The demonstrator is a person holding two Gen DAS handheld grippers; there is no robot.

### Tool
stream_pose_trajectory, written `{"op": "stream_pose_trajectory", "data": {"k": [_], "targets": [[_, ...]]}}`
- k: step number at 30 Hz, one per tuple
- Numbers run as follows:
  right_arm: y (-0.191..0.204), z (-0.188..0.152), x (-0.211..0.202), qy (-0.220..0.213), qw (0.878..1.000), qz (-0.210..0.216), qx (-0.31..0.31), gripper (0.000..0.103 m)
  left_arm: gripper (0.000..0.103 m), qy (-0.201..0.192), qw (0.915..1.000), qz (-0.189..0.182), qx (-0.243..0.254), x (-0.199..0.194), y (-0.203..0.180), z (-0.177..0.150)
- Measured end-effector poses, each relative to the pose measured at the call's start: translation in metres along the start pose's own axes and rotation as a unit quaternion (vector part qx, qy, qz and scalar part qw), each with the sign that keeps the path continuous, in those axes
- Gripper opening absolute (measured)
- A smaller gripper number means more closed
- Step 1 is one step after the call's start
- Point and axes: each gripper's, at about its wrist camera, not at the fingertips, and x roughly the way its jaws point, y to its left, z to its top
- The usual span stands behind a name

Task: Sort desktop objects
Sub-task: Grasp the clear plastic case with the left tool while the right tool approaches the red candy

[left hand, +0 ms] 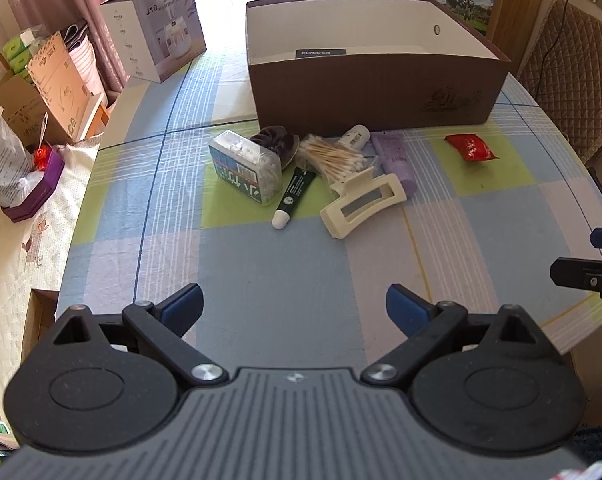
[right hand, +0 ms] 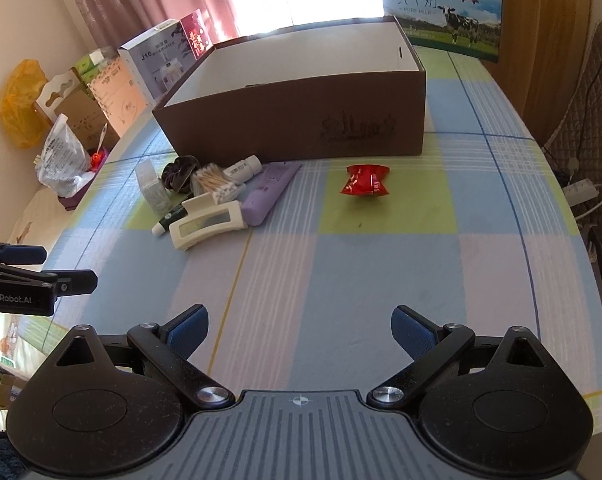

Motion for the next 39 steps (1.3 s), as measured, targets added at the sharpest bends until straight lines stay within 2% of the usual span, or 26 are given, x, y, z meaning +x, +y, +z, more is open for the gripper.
{"op": "stream_pose_trajectory", "data": {"k": [10, 24, 32, 39], "targets": [[-0.002, 0.009, 0.016, 0.0, 1.0, -0.006, 0.008, 0.096, 0.097, 0.015, 0.9997, 0.006, -0.017, 0.019, 0.015, 0.008], [-0.017, 0.034, 0.046, -0.011, 0.999, -0.031, 0.022, 0.095, 0.096, -0.005, 0.9992, 0.013, -0.037, 0.049, 0.036, 0.037], [-0.034, 0.058, 0.071, -0.032, 0.996, -0.07, 0.035, 0.095, 0.096, -0.015, 0.999, 0.019, -0.037, 0.078, 0.041, 0.059], [-0.044, 0.078, 0.091, -0.034, 0.995, -0.082, 0.038, 0.094, 0.093, -0.017, 0.9989, 0.027, -0.035, 0.107, 0.042, 0.08]]}}
